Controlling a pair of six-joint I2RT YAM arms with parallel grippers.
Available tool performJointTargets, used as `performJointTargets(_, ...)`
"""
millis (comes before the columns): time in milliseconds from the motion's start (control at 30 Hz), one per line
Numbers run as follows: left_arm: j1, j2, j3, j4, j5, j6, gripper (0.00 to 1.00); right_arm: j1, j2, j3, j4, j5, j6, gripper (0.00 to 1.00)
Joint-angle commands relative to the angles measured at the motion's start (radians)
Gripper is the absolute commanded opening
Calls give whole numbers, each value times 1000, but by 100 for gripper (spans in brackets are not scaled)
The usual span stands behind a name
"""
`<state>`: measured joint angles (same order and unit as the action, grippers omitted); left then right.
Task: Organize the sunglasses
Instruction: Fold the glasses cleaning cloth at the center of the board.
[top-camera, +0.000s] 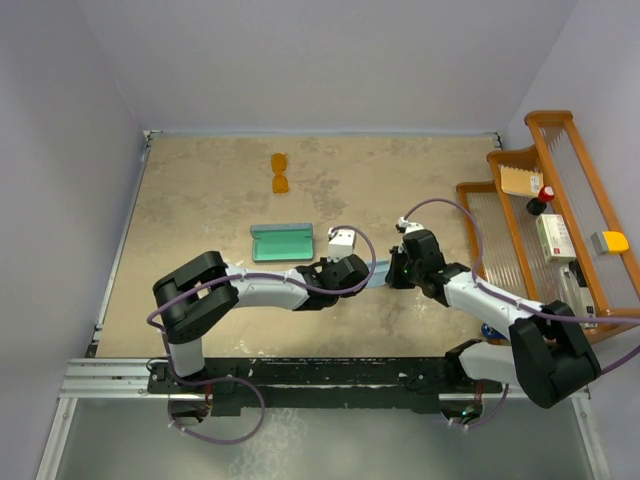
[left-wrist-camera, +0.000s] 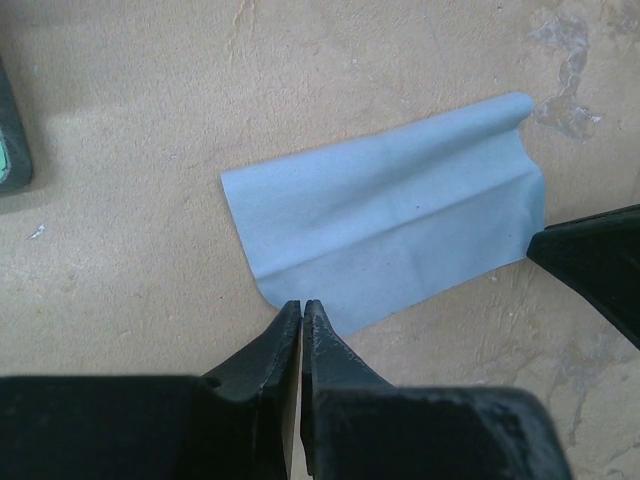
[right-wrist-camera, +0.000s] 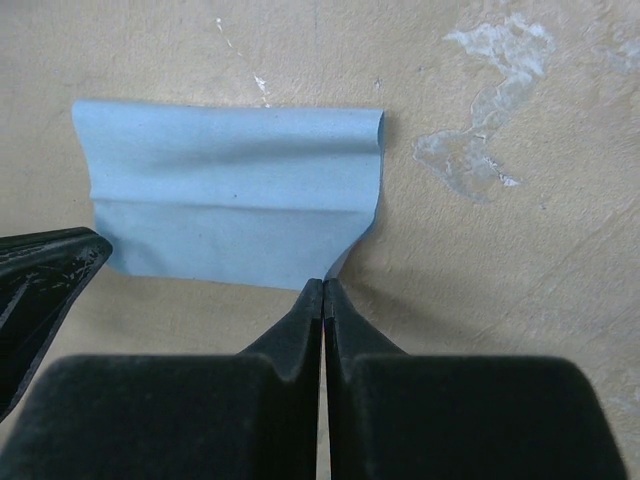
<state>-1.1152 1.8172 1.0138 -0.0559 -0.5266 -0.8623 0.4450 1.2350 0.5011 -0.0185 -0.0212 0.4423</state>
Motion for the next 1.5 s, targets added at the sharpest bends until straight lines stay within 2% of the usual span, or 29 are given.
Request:
performJointTargets(0, -6, -40, 39, -9, -24, 28, 0, 4, -31, 44, -12, 0, -1, 0)
performJointTargets(467, -6, -51, 41, -54, -44, 1, 0, 4, -32, 51, -21, 2, -7, 0)
performJointTargets(500, -6, -49, 38, -61, -45, -11, 2, 4, -32, 47, -18, 3, -7, 0)
performJointTargets(633, -6, -49, 20, -53, -38, -52, 28, 4, -32, 35, -7, -4, -2, 0)
performJointTargets(700, -6, -48, 19, -49, -37, -60, 31, 4, -30, 33, -3, -7, -2, 0)
performJointTargets(867, -5, -26, 32, -46, -32, -78, 32, 4, -27, 28, 5, -14, -2, 0)
performJointTargets(1133, -6, 14, 52, -30, 26, -83, 21, 4, -30, 20, 13, -14, 0, 0)
performJointTargets(1467, -6, -14, 34, -92, -16, -91, 25, 4, -25, 23, 17, -7, 0, 0)
